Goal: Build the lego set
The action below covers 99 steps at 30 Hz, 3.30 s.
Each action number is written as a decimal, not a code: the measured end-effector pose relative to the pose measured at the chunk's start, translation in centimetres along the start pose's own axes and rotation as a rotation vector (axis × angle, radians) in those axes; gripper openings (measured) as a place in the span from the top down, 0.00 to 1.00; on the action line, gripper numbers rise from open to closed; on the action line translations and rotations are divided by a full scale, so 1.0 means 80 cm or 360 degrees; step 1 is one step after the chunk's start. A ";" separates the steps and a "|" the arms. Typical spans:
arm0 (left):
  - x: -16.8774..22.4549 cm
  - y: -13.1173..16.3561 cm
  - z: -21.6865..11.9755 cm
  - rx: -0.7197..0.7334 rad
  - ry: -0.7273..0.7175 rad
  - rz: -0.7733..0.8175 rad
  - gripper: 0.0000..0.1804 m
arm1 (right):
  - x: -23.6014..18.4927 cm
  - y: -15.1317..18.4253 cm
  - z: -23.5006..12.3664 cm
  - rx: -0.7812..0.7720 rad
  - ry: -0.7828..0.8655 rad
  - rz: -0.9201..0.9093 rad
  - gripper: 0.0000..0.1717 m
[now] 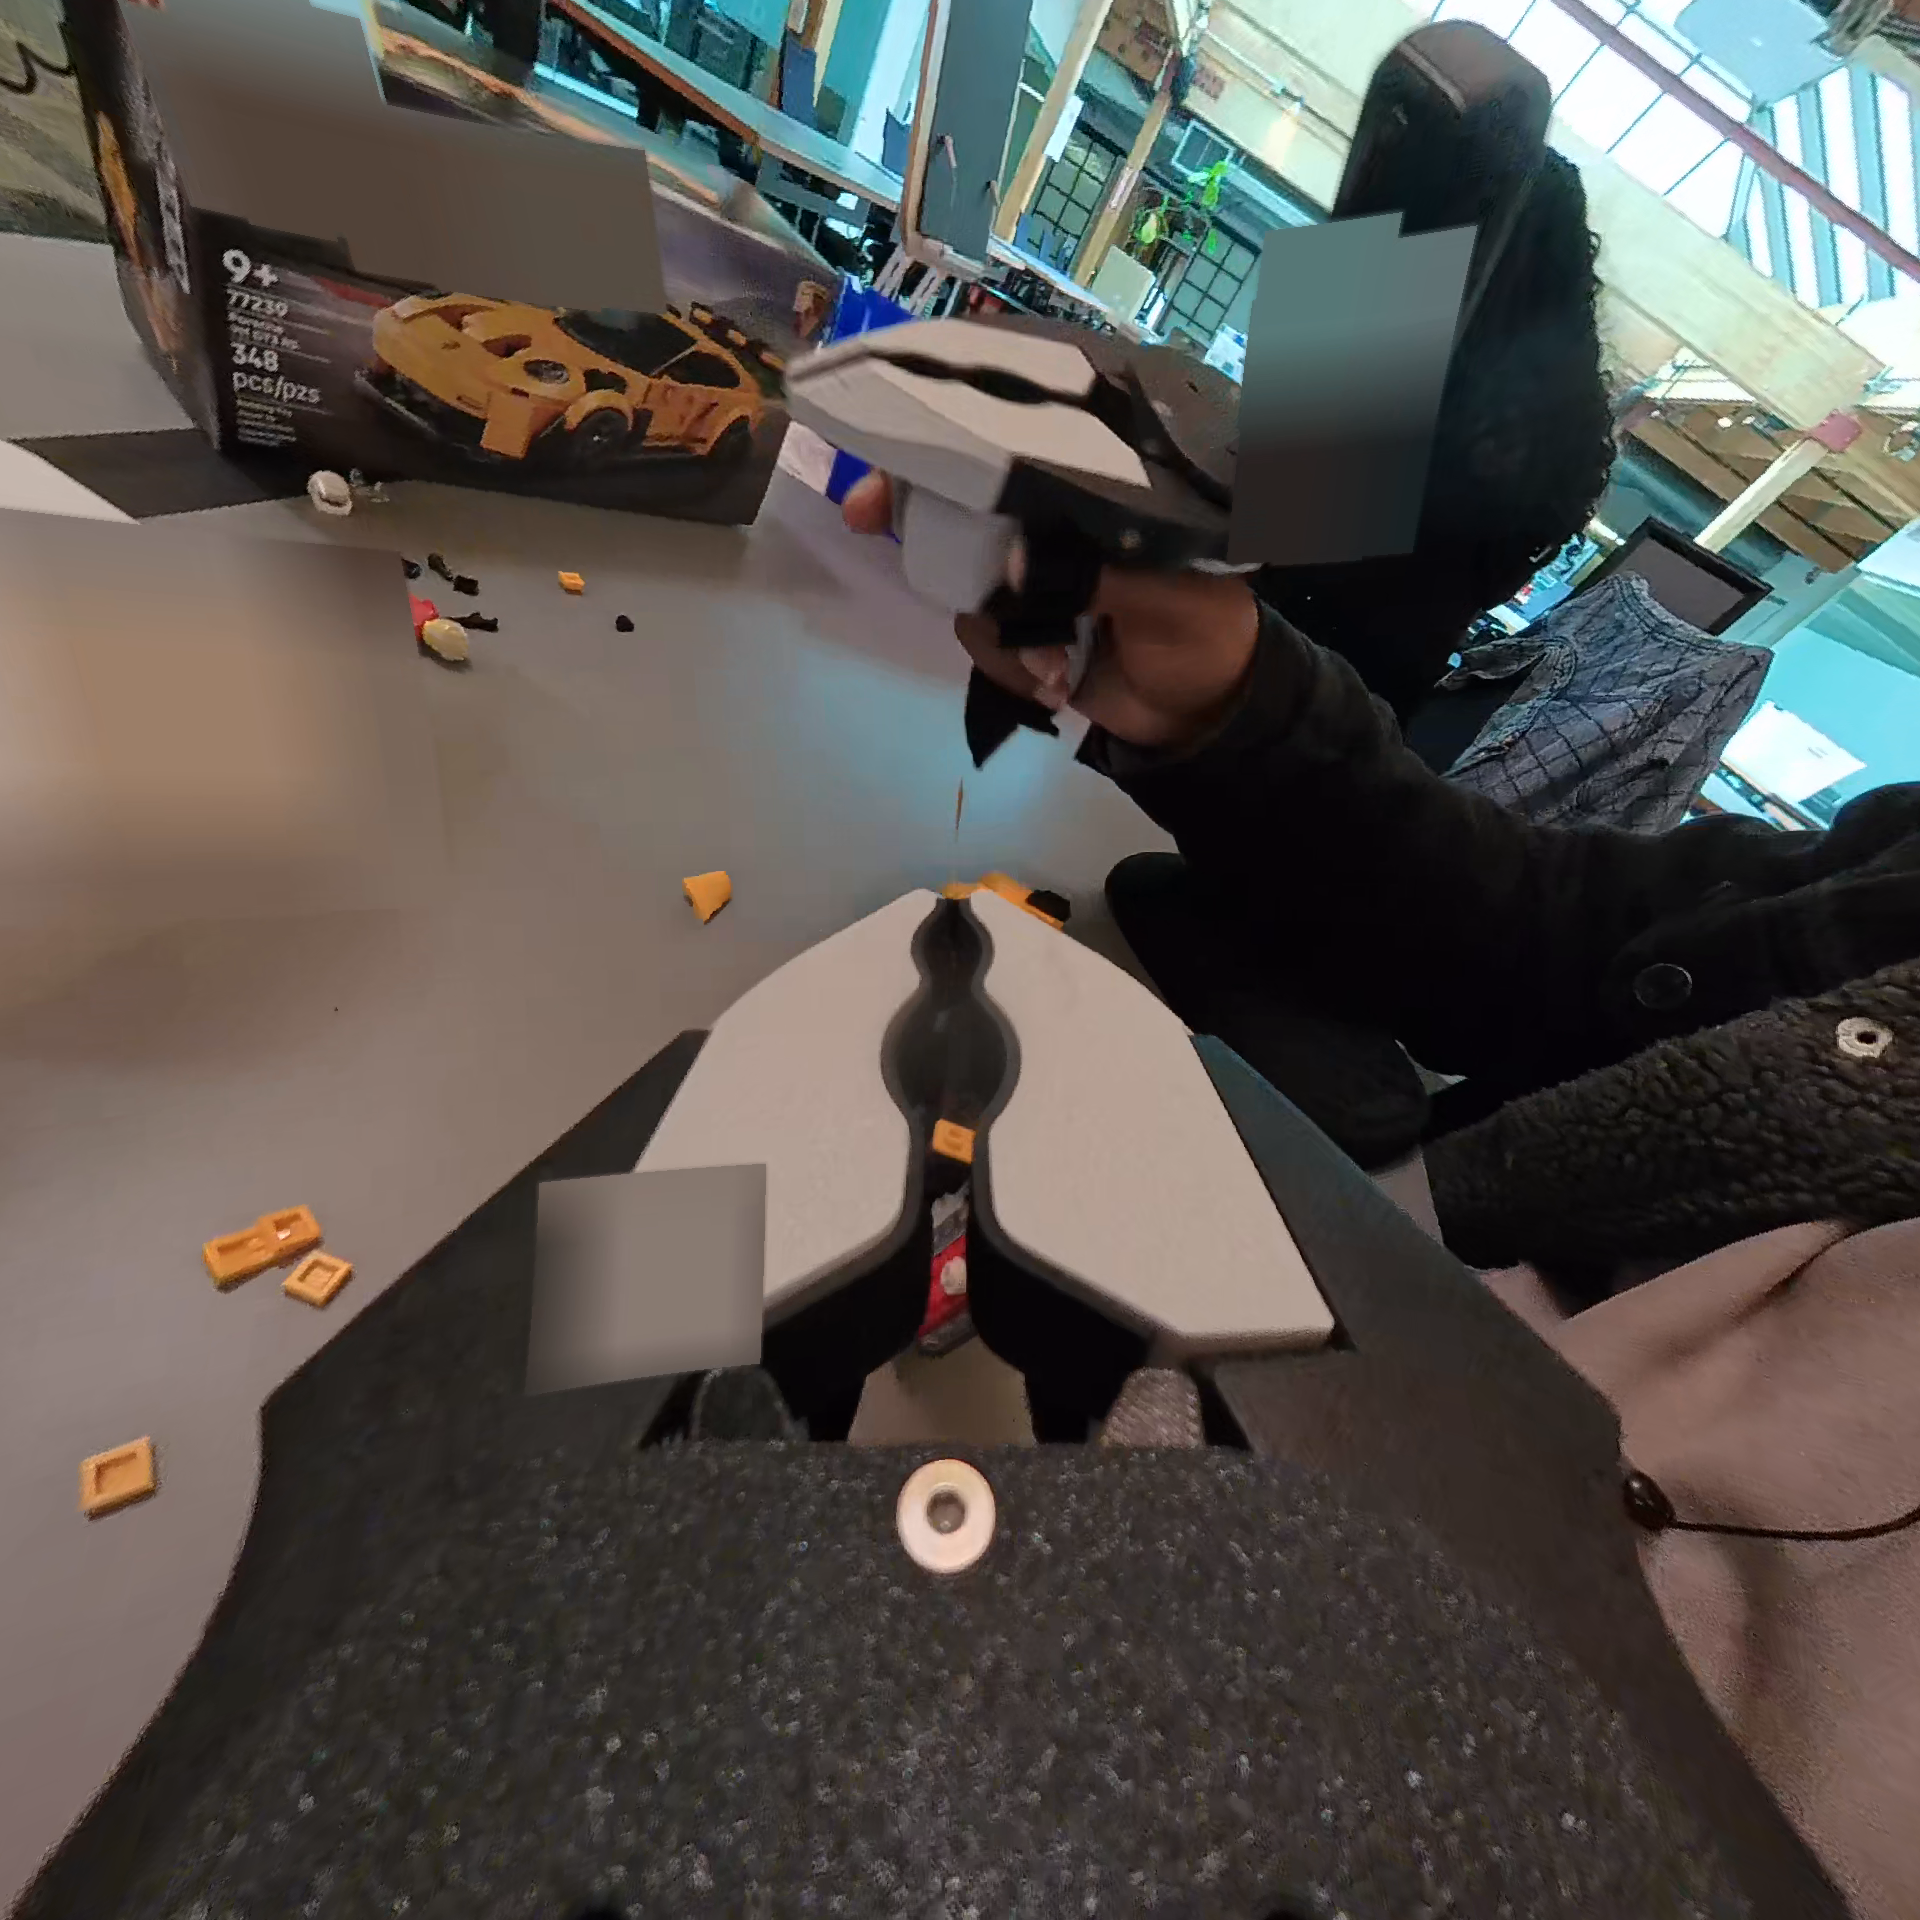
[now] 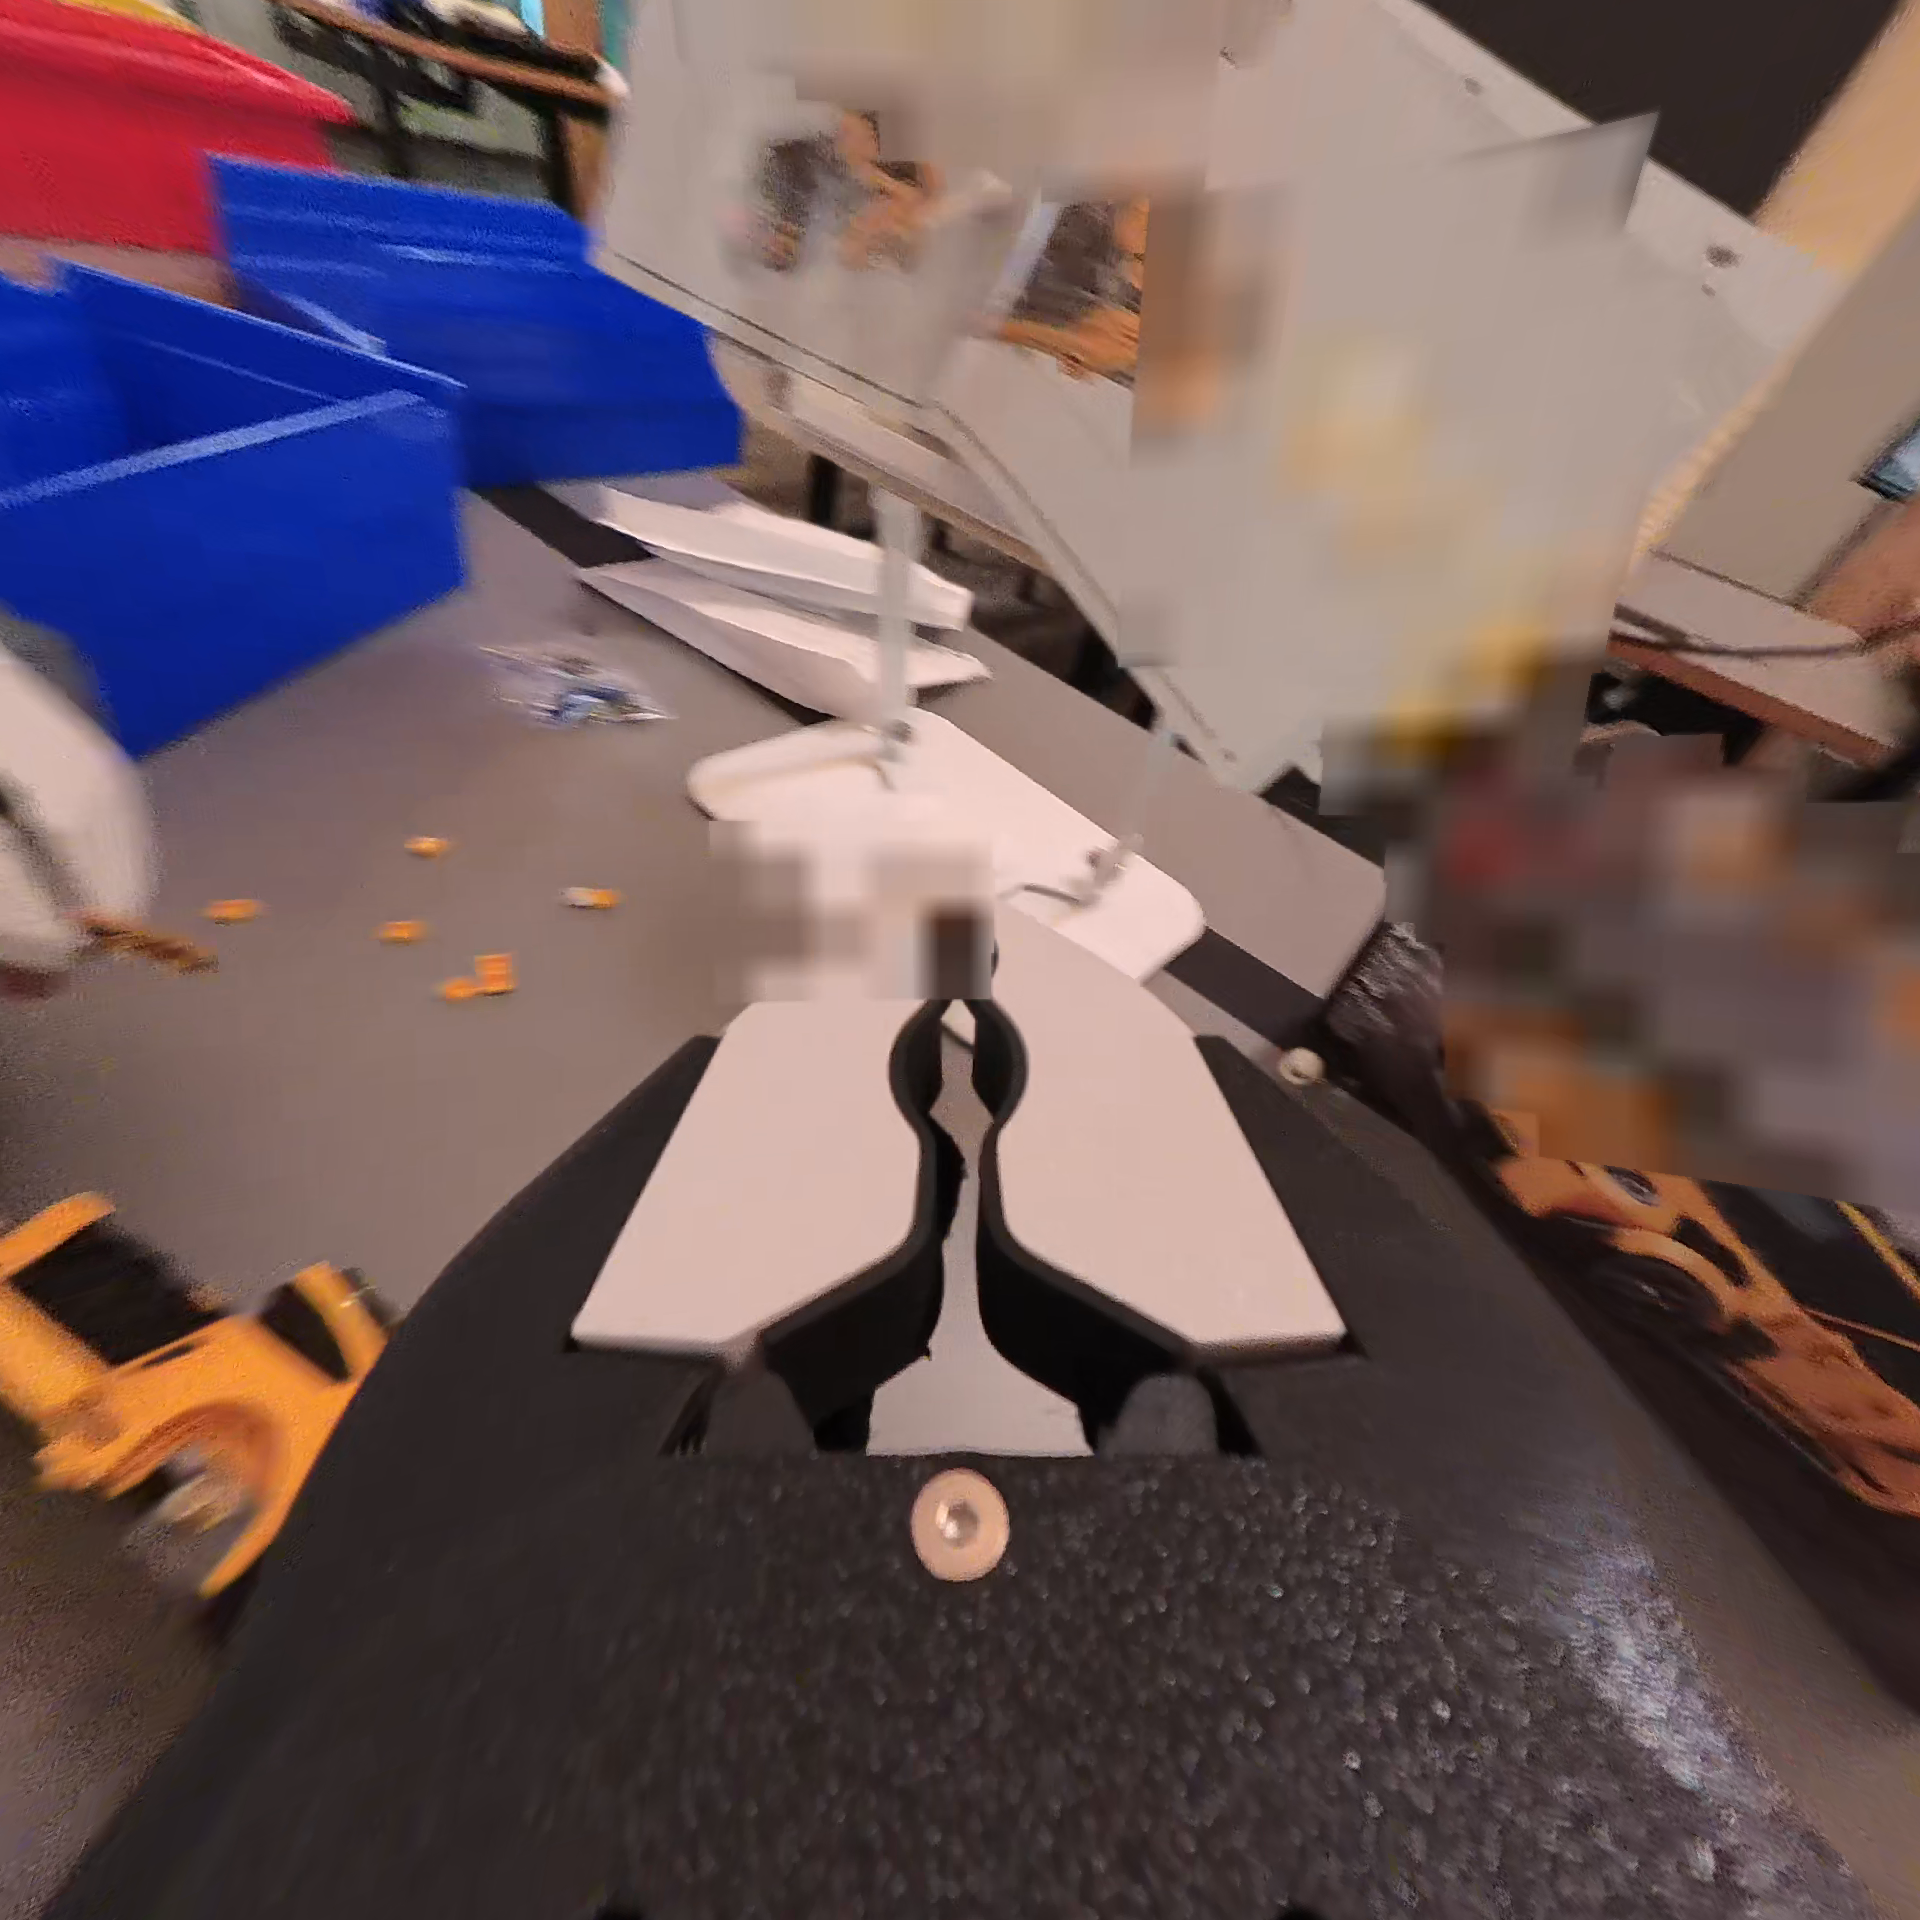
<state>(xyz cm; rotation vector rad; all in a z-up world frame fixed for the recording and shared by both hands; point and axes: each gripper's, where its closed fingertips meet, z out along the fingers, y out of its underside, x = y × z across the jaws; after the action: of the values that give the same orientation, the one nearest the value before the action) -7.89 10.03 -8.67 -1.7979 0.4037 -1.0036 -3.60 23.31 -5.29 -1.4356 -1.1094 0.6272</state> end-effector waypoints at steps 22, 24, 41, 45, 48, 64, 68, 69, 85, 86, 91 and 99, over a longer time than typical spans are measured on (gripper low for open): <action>0.052 0.011 0.014 -0.0055 0.0364 -0.0039 1.00 | -0.161 -0.001 -0.072 0.0122 -0.1108 -0.0133 0.94; 0.051 0.015 0.015 -0.0091 0.0376 -0.0149 1.00 | -0.165 0.003 -0.073 0.0124 -0.1114 -0.0207 0.94; 0.038 0.022 0.025 -0.0372 0.0514 -0.0611 1.00 | -0.160 0.030 -0.059 0.0012 -0.1130 -0.0864 0.89; 0.033 0.022 0.026 -0.0406 0.0553 -0.0682 1.00 | -0.162 0.035 -0.051 0.0016 -0.1184 -0.0930 0.91; 0.034 0.025 0.026 -0.0403 0.0598 -0.0746 1.00 | -0.165 0.038 -0.045 0.0029 -0.1172 -0.0948 0.92; 0.031 0.031 0.021 -0.0379 0.0626 -0.0804 1.00 | -0.171 0.050 -0.042 0.0016 -0.1221 -0.0899 0.97; 0.031 0.034 0.021 -0.0394 0.0621 -0.0774 1.00 | -0.173 0.052 -0.042 0.0009 -0.1245 -0.0867 0.98; 0.032 0.035 0.020 -0.0401 0.0620 -0.0761 1.00 | -0.174 0.053 -0.042 0.0007 -0.1256 -0.0855 0.98; 0.036 0.048 0.014 -0.0555 0.0423 -0.0256 0.92 | -0.186 0.054 -0.055 -0.0003 -0.1386 -0.0715 0.98; 0.036 0.048 0.013 -0.0563 0.0411 -0.0230 0.91 | -0.186 0.053 -0.056 0.0000 -0.1388 -0.0711 0.98; 0.028 0.050 0.009 -0.0594 0.0315 -0.0095 0.89 | -0.187 0.051 -0.061 0.0001 -0.1410 -0.0684 0.98; 0.029 0.047 0.007 -0.0564 0.0165 0.0482 0.86 | -0.190 0.054 -0.067 -0.0093 -0.1440 -0.0705 0.98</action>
<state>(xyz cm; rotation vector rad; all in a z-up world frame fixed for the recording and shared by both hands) -5.42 7.15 -11.04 -1.9233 0.9376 -0.8500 -3.99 7.86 -11.60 -0.8753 -2.0871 0.9511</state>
